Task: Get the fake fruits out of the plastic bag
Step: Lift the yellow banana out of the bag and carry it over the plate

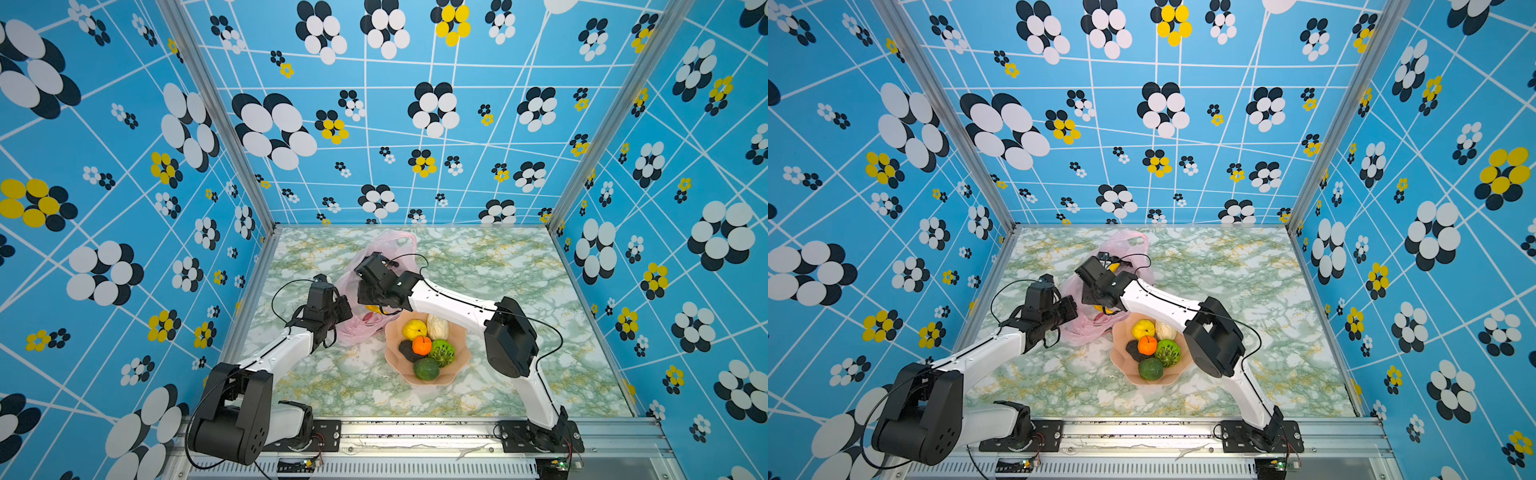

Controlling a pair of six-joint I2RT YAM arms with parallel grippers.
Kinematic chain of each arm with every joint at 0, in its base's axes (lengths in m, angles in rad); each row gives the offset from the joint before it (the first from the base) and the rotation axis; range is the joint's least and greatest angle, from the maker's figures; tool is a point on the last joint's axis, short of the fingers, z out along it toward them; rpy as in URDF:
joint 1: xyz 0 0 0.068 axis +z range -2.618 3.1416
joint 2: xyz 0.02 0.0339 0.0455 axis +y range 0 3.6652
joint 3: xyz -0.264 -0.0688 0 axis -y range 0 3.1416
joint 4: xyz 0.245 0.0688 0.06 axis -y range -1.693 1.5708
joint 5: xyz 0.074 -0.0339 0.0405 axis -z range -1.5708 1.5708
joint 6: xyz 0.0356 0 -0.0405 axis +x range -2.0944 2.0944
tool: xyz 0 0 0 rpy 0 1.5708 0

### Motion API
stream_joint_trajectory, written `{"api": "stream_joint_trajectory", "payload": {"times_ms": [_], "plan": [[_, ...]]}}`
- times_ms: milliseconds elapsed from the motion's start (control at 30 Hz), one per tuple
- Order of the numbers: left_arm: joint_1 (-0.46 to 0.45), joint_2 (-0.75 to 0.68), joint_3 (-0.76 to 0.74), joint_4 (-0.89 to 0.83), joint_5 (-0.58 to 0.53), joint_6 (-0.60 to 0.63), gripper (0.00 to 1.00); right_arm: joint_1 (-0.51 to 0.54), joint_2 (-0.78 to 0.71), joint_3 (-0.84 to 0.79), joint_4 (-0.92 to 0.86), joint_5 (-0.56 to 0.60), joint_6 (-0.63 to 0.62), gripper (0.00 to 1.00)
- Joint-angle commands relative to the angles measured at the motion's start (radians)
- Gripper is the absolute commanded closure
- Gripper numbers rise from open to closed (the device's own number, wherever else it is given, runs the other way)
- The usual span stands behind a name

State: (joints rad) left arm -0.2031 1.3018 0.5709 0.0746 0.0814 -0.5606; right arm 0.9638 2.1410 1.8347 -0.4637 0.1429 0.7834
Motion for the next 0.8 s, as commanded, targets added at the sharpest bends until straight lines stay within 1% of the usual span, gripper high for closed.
{"api": "stream_joint_trajectory", "payload": {"times_ms": [0,100,167,333,433,533,633,767], "plan": [[0.008,0.010,0.020,0.000,-0.001,0.015,1.00,0.018,-0.092,-0.067,-0.008,-0.037,-0.080,0.72],[0.007,0.013,0.014,0.006,-0.003,0.013,1.00,0.041,-0.147,-0.112,-0.038,-0.035,-0.129,0.71],[0.007,0.017,0.014,0.011,0.000,0.009,1.00,0.056,-0.199,-0.169,-0.017,-0.047,-0.153,0.71],[0.008,0.017,0.014,0.011,-0.005,0.011,1.00,0.093,-0.301,-0.283,-0.035,-0.065,-0.191,0.71],[0.007,0.014,0.015,0.008,-0.006,0.012,1.00,0.115,-0.342,-0.317,-0.050,-0.130,-0.246,0.71],[0.008,0.013,0.014,0.007,-0.005,0.012,1.00,0.140,-0.388,-0.356,-0.086,-0.122,-0.269,0.71],[0.007,0.023,0.017,0.011,0.002,0.011,1.00,0.168,-0.438,-0.399,-0.109,-0.108,-0.263,0.71],[0.008,0.024,0.016,0.010,0.001,0.010,1.00,0.220,-0.478,-0.416,-0.193,-0.047,-0.272,0.71]]}}
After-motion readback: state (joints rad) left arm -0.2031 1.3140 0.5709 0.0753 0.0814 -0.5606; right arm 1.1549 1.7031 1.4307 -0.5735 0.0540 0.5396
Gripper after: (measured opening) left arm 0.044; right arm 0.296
